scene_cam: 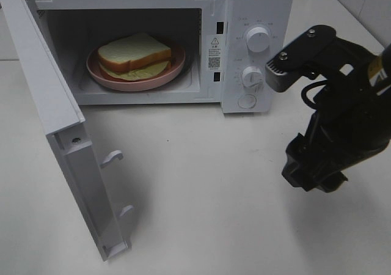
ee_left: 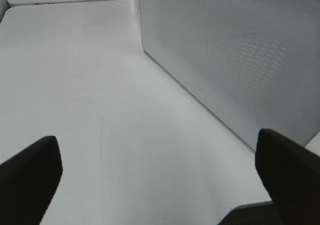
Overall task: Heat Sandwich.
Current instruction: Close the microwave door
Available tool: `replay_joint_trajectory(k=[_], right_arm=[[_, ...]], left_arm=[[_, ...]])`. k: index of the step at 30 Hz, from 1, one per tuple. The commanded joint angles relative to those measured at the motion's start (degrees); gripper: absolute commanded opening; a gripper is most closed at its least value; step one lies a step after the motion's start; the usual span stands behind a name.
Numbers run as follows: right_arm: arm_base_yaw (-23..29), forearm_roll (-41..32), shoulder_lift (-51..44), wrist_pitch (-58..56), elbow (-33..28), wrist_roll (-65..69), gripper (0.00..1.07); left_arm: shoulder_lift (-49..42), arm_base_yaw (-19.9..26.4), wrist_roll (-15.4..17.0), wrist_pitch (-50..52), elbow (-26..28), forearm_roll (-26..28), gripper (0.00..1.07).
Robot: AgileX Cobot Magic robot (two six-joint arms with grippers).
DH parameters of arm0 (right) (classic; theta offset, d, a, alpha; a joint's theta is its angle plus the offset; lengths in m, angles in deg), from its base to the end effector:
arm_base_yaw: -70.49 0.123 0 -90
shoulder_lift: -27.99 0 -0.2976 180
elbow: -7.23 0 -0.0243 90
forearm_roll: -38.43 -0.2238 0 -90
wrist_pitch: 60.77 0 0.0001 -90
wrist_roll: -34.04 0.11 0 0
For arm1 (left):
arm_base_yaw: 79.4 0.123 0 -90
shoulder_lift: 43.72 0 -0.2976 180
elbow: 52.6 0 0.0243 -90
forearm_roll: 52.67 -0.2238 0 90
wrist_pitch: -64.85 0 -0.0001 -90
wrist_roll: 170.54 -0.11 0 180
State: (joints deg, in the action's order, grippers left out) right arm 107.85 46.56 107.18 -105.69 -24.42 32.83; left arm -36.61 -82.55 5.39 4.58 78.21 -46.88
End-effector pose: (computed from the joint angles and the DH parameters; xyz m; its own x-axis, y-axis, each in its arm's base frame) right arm 0.1715 0.1171 0.2588 -0.6483 -0.6472 -0.4010 -0.6545 0.7428 -0.1407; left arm -0.0250 -0.0083 0.2553 -0.4418 0.0451 -0.8960 0.1423 0.9896 -0.0204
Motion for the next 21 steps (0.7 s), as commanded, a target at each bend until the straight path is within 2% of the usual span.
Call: replay_joint_trajectory(k=[1,13,21], right_arm=[[0.11,-0.17,-2.92,-5.67,-0.17,2.52,0.76],[0.11,-1.6,-13.92,-20.17,-0.4,4.64,0.76],[-0.57,-1.43,-27.22,-21.49,-5.73,4.98,0.76]], left_arm=[[-1.38,-0.11,0.11,0.86,-0.11,0.34,1.03],[-1.38,-0.11,0.11,0.86,-0.11,0.34,1.03],[-1.38,-0.11,0.11,0.86,-0.11,0.34,1.03]])
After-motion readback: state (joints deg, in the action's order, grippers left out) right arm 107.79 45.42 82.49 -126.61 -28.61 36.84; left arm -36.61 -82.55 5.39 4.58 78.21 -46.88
